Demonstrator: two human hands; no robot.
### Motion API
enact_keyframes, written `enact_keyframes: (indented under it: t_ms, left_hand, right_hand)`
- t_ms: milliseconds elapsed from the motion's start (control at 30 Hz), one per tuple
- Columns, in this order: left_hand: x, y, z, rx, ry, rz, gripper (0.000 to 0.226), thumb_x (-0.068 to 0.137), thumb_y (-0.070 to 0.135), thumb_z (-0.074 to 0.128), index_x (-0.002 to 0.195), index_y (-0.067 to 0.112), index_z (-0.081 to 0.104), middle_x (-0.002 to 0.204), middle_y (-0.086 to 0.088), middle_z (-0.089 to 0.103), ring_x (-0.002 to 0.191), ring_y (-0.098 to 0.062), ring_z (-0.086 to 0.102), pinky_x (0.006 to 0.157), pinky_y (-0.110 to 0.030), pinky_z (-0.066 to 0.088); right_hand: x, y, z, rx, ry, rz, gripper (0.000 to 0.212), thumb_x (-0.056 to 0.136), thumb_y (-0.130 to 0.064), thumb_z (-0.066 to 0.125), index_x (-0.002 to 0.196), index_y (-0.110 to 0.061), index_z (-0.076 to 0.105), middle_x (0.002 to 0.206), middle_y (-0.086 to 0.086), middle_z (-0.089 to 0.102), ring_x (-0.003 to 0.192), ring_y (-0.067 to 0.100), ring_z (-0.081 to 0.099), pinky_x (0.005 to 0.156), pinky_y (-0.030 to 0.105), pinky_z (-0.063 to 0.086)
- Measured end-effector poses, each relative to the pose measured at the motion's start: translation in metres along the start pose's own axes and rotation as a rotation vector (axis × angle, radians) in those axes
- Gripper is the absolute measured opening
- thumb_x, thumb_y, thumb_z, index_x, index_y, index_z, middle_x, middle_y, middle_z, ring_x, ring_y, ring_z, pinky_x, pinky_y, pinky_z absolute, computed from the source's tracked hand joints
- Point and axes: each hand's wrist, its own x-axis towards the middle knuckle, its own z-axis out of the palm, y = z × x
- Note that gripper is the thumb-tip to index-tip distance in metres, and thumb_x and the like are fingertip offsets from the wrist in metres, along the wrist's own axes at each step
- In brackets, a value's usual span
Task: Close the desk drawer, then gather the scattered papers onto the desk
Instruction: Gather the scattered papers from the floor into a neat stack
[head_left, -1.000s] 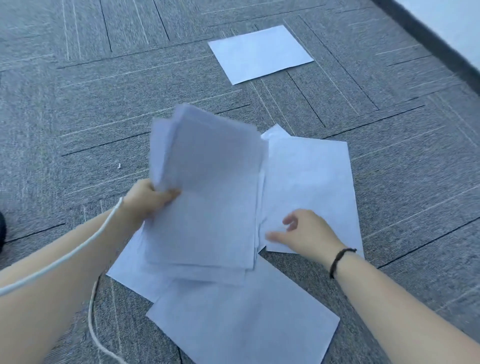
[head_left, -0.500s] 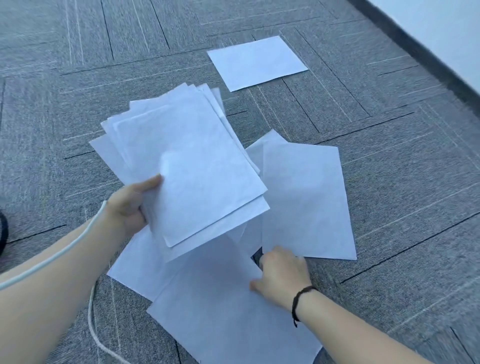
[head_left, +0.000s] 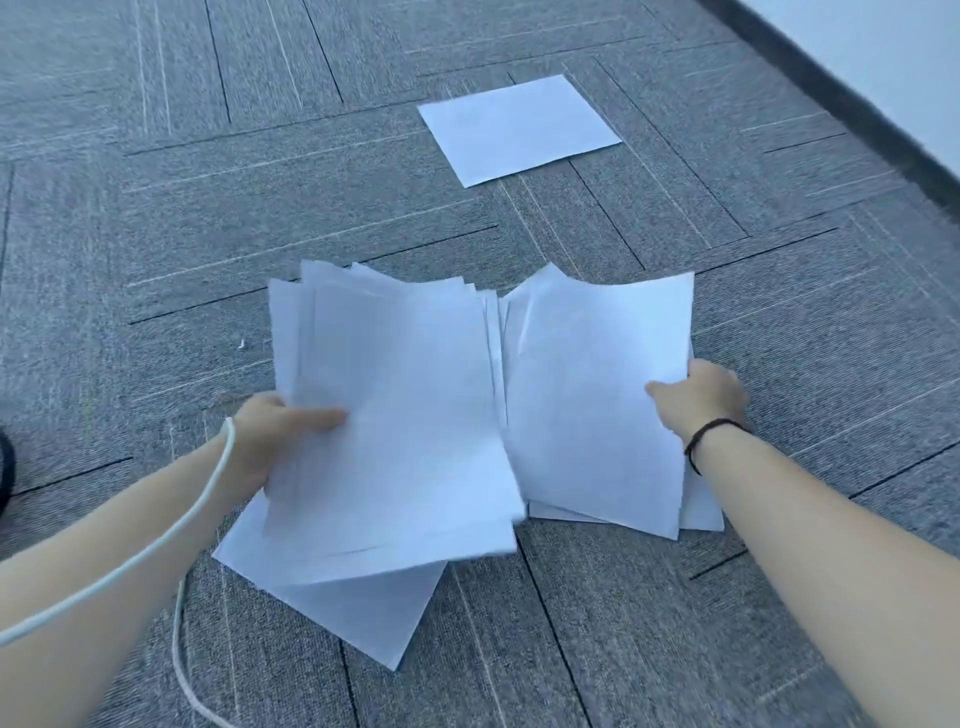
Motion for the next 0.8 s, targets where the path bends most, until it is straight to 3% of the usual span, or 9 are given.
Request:
enact_keyframes:
  t_ms: [100,200,300,400,467,567,667,767,800]
  left_hand:
    - [0.004,0.011,0.007,0.301,0.110,0.098,0.051,0.049,0.039,0.084,0.092,0.012,0.077,0.095,-0.014,0.077,0.087,-0.030,0.073,0.085,-0.049,0.059]
    - [0.007,0.015,0.014,0.597,0.195,0.144,0.070,0.042,0.055,0.069,0.101,0.016,0.076,0.113,-0.010,0.069,0.106,-0.035,0.064,0.094,-0.042,0.052]
    - [0.013,0.012,0.014,0.596,0.168,0.162,0.070,0.036,0.057,0.071,0.093,0.017,0.077,0.114,-0.011,0.068,0.095,-0.033,0.069,0.087,-0.044,0.056]
    - [0.013,0.012,0.017,0.484,0.151,0.144,0.060,0.040,0.044,0.083,0.089,0.012,0.076,0.104,-0.014,0.071,0.084,-0.032,0.072,0.079,-0.046,0.060]
    - [0.005,0.020,0.021,0.441,0.150,0.142,0.043,0.056,0.030,0.089,0.088,0.006,0.075,0.091,-0.015,0.075,0.081,-0.032,0.072,0.077,-0.045,0.060]
    - [-0.003,0.039,0.013,0.249,0.007,0.153,0.036,0.058,0.019,0.093,0.086,0.005,0.075,0.077,-0.010,0.078,0.077,-0.031,0.075,0.071,-0.042,0.061]
    - [-0.010,0.061,-0.002,-0.018,-0.223,0.215,0.068,0.037,0.026,0.098,0.095,-0.002,0.074,0.085,-0.014,0.079,0.074,-0.030,0.076,0.059,-0.041,0.061]
    - [-0.012,0.082,-0.006,-0.210,-0.327,0.276,0.041,0.059,0.017,0.084,0.094,-0.001,0.074,0.079,-0.012,0.079,0.063,-0.023,0.075,0.053,-0.034,0.060]
    - [-0.012,0.088,-0.004,-0.278,-0.348,0.289,0.044,0.057,0.019,0.084,0.095,0.000,0.075,0.081,-0.011,0.079,0.064,-0.022,0.075,0.055,-0.034,0.060]
  right_hand:
    - [0.014,0.002,0.002,-0.135,-0.009,0.083,0.042,0.071,-0.041,0.074,0.104,-0.017,0.068,0.131,0.015,0.047,0.120,0.040,0.045,0.101,0.053,0.044]
    - [0.022,-0.005,-0.003,-0.144,-0.030,0.109,0.057,0.064,-0.042,0.080,0.111,-0.014,0.065,0.130,0.016,0.053,0.120,0.037,0.049,0.088,0.041,0.048]
    - [0.029,-0.010,-0.007,-0.028,-0.076,0.203,0.095,0.050,-0.036,0.091,0.131,-0.008,0.050,0.134,0.019,0.055,0.123,0.036,0.053,0.096,0.045,0.050]
    - [0.044,0.005,0.001,0.153,-0.113,0.297,0.125,0.024,-0.028,0.100,0.132,-0.004,0.042,0.128,0.019,0.061,0.114,0.034,0.063,0.096,0.051,0.053]
    - [0.040,0.007,0.000,0.154,-0.135,0.264,0.106,0.025,-0.030,0.100,0.118,0.001,0.058,0.114,0.016,0.069,0.101,0.032,0.069,0.090,0.048,0.057]
    - [0.022,0.005,-0.001,0.229,-0.175,0.219,0.058,0.058,-0.020,0.092,0.104,0.005,0.068,0.107,0.014,0.072,0.097,0.031,0.070,0.091,0.046,0.057]
    - [0.002,0.006,0.004,0.395,-0.234,0.228,0.051,0.068,-0.018,0.082,0.110,0.005,0.066,0.115,0.020,0.071,0.103,0.036,0.069,0.092,0.053,0.056]
    - [-0.025,-0.002,0.006,0.504,-0.237,0.243,0.032,0.080,-0.013,0.074,0.104,0.005,0.066,0.108,0.029,0.067,0.097,0.032,0.067,0.092,0.049,0.055]
    - [-0.032,-0.003,0.008,0.513,-0.214,0.244,0.032,0.082,-0.011,0.071,0.105,0.009,0.064,0.120,0.029,0.051,0.107,0.027,0.060,0.085,0.042,0.055]
